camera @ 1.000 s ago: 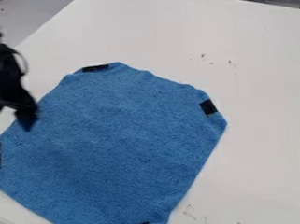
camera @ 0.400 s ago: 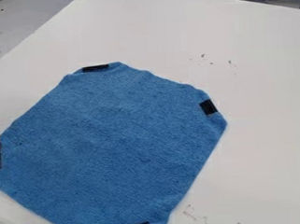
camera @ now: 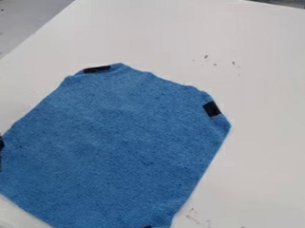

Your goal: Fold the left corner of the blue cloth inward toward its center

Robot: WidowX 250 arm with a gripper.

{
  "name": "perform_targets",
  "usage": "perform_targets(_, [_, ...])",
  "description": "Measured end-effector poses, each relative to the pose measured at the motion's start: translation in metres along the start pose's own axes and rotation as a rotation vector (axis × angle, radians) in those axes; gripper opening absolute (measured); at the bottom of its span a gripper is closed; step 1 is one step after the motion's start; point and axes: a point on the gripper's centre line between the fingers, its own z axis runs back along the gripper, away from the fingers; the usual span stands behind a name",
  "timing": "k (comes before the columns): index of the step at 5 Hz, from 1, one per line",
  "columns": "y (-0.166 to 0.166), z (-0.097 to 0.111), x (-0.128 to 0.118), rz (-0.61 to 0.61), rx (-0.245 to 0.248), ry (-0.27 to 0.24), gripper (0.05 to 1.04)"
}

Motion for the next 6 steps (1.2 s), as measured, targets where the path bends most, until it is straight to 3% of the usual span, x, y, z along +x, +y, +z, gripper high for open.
perform_targets(2, [0.001, -0.01, 0.005, -0.011, -0.023, 0.024, 1.001])
perform_targets(3, [0.001, -0.011, 0.006, -0.006, -0.027, 0.024, 0.95])
perform_targets(5, [-0.001, -0.011, 0.008, -0.019, -0.017, 0.016, 0.393])
perform_targets(6, [-0.002, 0.005, 0.011, -0.034, 0.017, 0.039, 0.183])
